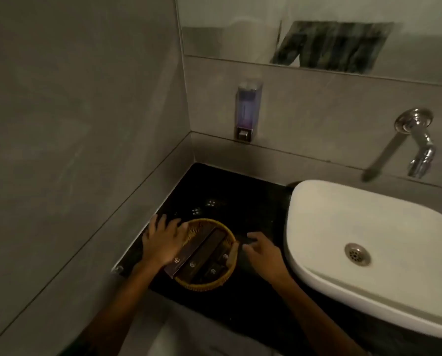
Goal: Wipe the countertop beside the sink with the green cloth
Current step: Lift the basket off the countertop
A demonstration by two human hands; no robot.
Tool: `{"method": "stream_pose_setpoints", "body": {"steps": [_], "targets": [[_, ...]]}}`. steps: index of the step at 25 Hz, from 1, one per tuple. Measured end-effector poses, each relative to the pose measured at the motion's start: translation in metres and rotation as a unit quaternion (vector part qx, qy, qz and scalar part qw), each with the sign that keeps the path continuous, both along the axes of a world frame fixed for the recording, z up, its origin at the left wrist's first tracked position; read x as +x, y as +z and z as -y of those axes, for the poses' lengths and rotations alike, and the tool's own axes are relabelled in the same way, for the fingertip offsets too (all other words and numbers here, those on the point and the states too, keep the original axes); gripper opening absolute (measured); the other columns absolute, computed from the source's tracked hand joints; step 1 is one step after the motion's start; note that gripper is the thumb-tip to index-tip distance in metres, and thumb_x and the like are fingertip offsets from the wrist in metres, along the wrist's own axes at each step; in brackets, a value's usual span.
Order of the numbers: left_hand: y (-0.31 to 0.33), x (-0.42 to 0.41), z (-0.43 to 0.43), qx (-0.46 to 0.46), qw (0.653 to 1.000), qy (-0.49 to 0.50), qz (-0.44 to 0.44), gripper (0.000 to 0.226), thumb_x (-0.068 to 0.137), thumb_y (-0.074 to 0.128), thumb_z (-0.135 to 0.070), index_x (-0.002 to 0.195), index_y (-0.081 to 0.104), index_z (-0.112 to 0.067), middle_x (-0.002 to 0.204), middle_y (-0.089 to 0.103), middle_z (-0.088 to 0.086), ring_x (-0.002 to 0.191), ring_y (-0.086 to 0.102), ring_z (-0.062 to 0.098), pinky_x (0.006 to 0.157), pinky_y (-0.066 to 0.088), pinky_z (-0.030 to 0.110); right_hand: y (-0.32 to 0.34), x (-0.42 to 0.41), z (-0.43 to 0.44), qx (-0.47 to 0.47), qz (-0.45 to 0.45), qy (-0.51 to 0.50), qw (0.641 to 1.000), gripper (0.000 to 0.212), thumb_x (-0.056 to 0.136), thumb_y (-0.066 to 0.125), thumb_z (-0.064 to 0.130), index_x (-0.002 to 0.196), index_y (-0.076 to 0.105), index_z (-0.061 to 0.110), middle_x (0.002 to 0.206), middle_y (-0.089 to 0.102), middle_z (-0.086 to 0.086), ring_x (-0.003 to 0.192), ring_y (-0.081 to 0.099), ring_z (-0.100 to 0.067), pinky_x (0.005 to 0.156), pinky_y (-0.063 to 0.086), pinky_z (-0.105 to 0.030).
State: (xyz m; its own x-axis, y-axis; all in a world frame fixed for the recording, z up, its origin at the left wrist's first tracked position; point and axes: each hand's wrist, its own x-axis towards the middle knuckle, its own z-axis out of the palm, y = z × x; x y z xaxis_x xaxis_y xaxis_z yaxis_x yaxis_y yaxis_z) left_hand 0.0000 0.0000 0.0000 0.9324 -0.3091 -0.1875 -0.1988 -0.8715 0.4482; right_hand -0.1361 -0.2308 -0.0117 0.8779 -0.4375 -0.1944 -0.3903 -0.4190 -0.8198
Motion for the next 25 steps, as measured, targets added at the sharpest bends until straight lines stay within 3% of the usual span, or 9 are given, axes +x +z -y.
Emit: {"method": "stream_pose_setpoints", "body": {"steps": [4,6,8,10,12,15,18,21,25], "targets": [[-0.017,0.011,-0.033,-0.047,0.99,-0.001,-0.133,0.053,0.097,0.024,-0.055,0.146,0.026,-0.034,0.15,0.042,0.006,0.139,0.033,0.034,0.115,0.02,0.061,-0.018,0.013,-0.026,0.268,-0.055,-0.051,0.961,0.053,0.09,0.062,0.021,0.135,0.037,0.028,0.082,0.073,0.009,0.068,0.069,0.001,0.06,0.053,-0.019],[-0.018,0.005,-0.03,-0.086,0.986,0.039,-0.136,0.057,0.095,0.03,-0.058,0.145,0.026,-0.033,0.144,0.05,0.007,0.133,0.043,0.034,0.114,0.021,0.062,-0.025,0.013,-0.031,0.321,-0.038,-0.098,0.941,0.042,0.088,0.062,0.01,0.125,0.043,0.02,0.095,0.07,-0.002,0.074,0.07,-0.008,0.057,0.057,-0.021],[-0.012,0.0,-0.023,-0.13,0.977,0.086,-0.143,0.063,0.092,0.037,-0.06,0.145,0.029,-0.026,0.135,0.057,0.01,0.128,0.048,0.033,0.112,0.026,0.061,-0.027,0.01,-0.033,0.341,-0.025,-0.123,0.932,0.041,0.086,0.063,0.004,0.124,0.05,0.012,0.1,0.068,-0.008,0.086,0.069,-0.018,0.065,0.059,-0.028],[-0.002,-0.008,-0.02,-0.17,0.968,0.099,-0.154,0.06,0.092,0.044,-0.054,0.14,0.04,-0.019,0.121,0.063,0.01,0.116,0.056,0.03,0.105,0.04,0.053,-0.029,-0.001,-0.031,0.325,-0.003,-0.141,0.935,0.037,0.086,0.064,0.002,0.121,0.056,0.005,0.101,0.07,-0.012,0.092,0.07,-0.026,0.073,0.059,-0.036],[0.01,-0.023,-0.015,-0.22,0.957,0.072,-0.177,0.04,0.093,0.05,-0.044,0.123,0.058,-0.018,0.101,0.067,0.006,0.097,0.066,0.022,0.082,0.055,0.034,-0.028,-0.021,-0.026,0.286,0.022,-0.174,0.942,0.029,0.084,0.067,0.003,0.113,0.063,0.006,0.097,0.073,-0.012,0.092,0.071,-0.029,0.082,0.059,-0.046],[0.009,-0.053,-0.007,-0.248,0.943,0.016,-0.223,0.026,0.091,0.06,-0.019,0.117,0.063,-0.015,0.089,0.066,-0.006,0.074,0.068,0.004,0.052,0.051,0.009,-0.029,-0.072,-0.009,0.233,0.024,-0.229,0.945,0.03,0.078,0.075,0.007,0.105,0.066,0.016,0.096,0.075,-0.013,0.091,0.072,-0.029,0.085,0.058,-0.051],[-0.013,-0.086,0.009,-0.213,0.942,-0.028,-0.258,0.038,0.088,0.064,-0.011,0.125,0.058,-0.016,0.097,0.065,-0.006,0.084,0.064,0.005,0.057,0.049,0.013,-0.032,-0.13,0.007,0.181,-0.012,-0.262,0.948,0.03,0.076,0.077,0.009,0.1,0.065,0.023,0.094,0.074,-0.008,0.088,0.072,-0.024,0.079,0.06,-0.045],[-0.034,-0.116,0.034,-0.177,0.945,-0.065,-0.268,0.04,0.088,0.064,-0.012,0.127,0.056,-0.014,0.102,0.063,-0.001,0.086,0.061,0.005,0.064,0.045,0.015,-0.03,-0.171,0.017,0.147,-0.018,-0.27,0.951,0.03,0.078,0.075,0.008,0.095,0.062,0.029,0.093,0.074,-0.006,0.087,0.072,-0.02,0.067,0.06,-0.029],[-0.04,-0.131,0.059,-0.129,0.959,-0.071,-0.243,0.046,0.088,0.064,-0.015,0.133,0.051,-0.012,0.111,0.062,0.007,0.104,0.062,0.026,0.083,0.051,0.035,-0.03,-0.185,0.031,0.118,-0.019,-0.253,0.96,0.028,0.081,0.074,0.011,0.101,0.06,0.025,0.095,0.071,0.001,0.09,0.07,-0.012,0.071,0.059,-0.023]]}}
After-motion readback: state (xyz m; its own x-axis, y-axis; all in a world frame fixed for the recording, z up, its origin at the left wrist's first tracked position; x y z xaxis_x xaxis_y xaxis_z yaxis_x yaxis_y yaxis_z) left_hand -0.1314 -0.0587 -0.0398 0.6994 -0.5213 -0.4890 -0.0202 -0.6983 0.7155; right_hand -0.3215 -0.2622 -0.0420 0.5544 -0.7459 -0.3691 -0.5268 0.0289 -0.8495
